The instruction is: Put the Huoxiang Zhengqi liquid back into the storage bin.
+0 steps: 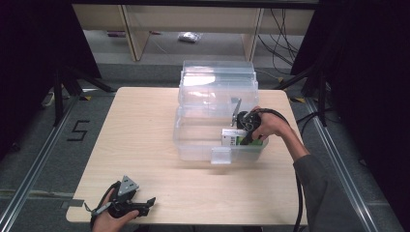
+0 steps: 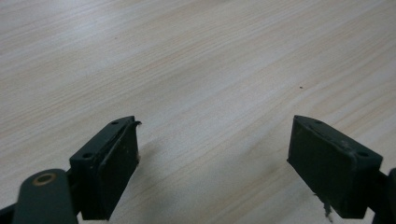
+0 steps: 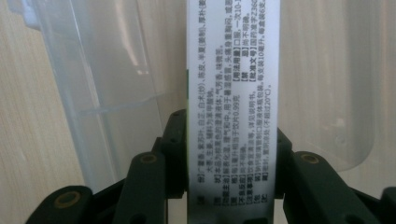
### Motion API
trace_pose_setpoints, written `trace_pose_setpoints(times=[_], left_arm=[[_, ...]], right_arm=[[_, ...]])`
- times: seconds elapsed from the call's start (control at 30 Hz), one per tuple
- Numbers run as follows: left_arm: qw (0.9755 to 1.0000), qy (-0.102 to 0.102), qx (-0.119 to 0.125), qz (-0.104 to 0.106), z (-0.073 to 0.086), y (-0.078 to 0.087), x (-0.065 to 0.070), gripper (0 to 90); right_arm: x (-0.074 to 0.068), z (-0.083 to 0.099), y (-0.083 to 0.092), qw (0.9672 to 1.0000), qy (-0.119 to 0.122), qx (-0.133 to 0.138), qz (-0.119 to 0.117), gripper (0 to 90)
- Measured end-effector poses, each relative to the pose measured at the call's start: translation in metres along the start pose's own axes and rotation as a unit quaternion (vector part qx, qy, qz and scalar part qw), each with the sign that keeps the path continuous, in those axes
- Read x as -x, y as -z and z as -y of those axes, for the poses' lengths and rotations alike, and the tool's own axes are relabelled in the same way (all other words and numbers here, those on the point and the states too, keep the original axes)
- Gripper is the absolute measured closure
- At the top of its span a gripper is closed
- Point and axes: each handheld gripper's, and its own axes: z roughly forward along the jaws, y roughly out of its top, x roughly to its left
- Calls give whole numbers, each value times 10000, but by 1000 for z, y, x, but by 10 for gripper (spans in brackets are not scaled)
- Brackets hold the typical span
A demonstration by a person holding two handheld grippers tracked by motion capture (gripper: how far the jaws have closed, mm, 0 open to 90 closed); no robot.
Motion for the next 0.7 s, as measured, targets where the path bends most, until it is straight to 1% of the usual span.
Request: trace_pose_setpoints(times=[0.03, 0.07, 0.1, 0.13, 0.17, 0.2, 0.23, 0.27, 0.3, 0.37, 0.4, 0.47, 0.5, 0.53, 0.57, 0.6, 0.63, 0.67, 0.7], left_arm=[[10000, 18, 8, -10, 0, 0, 0, 156], [9999, 94, 109, -10, 0, -1, 1, 156], [10000, 23, 46, -21, 0, 0, 0, 156], [10000, 18, 4, 9, 0, 0, 0, 156], [10000, 17, 7, 5, 0, 0, 0, 156], [10000, 13, 3, 3, 0, 0, 0, 156], [10000, 32, 43, -40, 0, -1, 1, 156], [10000, 21, 16, -2, 0, 0, 0, 156], [10000, -2, -6, -10, 0, 0, 0, 156], [10000, 29, 23, 1, 0, 0, 0, 156], [10000, 39, 47, -22, 0, 0, 1, 156], [10000, 19, 43, -30, 0, 0, 0, 156], [10000, 16, 4, -16, 0, 0, 0, 156], [10000, 71, 52, -9, 0, -1, 1, 156], [10000, 38, 43, -45, 0, -1, 0, 156], [9999, 93, 97, -36, 0, -1, 1, 156], [9999, 110, 122, -43, 0, -2, 1, 156], [9999, 64, 79, -69, 0, -1, 1, 156], [9999, 74, 99, -25, 1, -1, 1, 156]], right_arm=[[-2, 0, 1, 9996, -233, -132, -15, 625], [-2, 0, 1, 9997, -197, -140, -6, 623], [-2, 0, 1, 9997, -191, -152, 10, 619], [-1, 0, 2, 9998, -151, -103, -3, 616], [-2, 0, 5, 9998, -165, -46, -63, 614], [-3, 1, 9, 9996, -257, 16, -77, 614], [-1, 2, 11, 9998, -191, 57, -80, 613], [-3, 2, 14, 9995, -301, 56, -83, 609], [-3, 4, 18, 9995, -250, 158, -59, 596], [-5, 5, 22, 9993, -304, 222, -48, 591], [-4, 6, 24, 9994, -241, 253, -43, 590], [-6, 10, 29, 9987, -381, 336, -16, 576], [-8, 11, 30, 9979, -509, 401, -56, 571], [-8, 12, 31, 9981, -434, 436, -20, 563], [-8, 13, 34, 9978, -474, 461, -3, 558], [-9, 14, 35, 9970, -577, 521, 7, 552], [-8, 15, 37, 9968, -594, 534, 30, 545], [-8, 16, 38, 9964, -595, 597, -18, 543], [-8, 18, 41, 9962, -608, 621, 82, 543]])
